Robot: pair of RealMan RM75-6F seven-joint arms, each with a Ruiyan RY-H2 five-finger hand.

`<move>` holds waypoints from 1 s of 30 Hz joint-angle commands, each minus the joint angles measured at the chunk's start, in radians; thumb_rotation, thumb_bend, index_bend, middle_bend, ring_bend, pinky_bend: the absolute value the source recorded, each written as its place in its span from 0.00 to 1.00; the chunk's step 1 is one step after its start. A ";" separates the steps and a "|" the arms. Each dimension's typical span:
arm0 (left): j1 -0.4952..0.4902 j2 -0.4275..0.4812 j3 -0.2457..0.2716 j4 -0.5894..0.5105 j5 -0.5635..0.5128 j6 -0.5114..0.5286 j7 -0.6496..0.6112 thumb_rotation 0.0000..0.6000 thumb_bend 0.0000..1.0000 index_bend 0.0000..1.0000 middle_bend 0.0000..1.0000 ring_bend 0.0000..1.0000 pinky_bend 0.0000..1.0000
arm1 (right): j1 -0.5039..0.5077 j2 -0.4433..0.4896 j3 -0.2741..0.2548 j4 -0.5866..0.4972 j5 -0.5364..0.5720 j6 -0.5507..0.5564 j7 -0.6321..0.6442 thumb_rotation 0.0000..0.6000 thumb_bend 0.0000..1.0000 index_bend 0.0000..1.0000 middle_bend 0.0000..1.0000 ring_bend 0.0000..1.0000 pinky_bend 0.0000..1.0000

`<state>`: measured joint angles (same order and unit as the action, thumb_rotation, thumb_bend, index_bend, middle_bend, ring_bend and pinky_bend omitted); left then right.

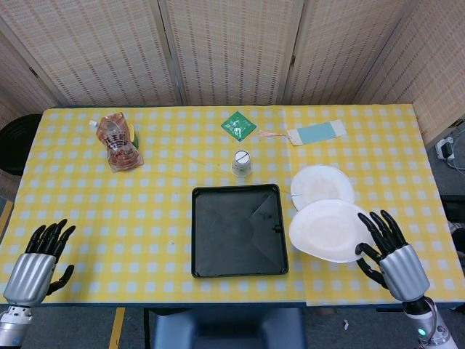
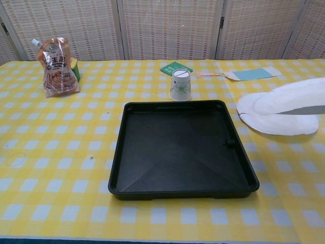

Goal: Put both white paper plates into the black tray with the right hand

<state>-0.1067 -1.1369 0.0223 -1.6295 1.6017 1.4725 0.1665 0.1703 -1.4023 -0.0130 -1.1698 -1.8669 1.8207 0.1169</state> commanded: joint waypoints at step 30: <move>0.019 0.048 -0.042 -0.007 -0.089 0.017 -0.084 1.00 0.42 0.00 0.00 0.00 0.00 | 0.417 -0.243 0.085 -0.048 0.064 -0.589 -0.223 1.00 0.46 0.58 0.03 0.00 0.00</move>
<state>-0.0883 -1.0886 -0.0186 -1.6355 1.5144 1.4885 0.0820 0.5797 -1.6434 0.0788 -1.2149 -1.8217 1.2616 -0.1010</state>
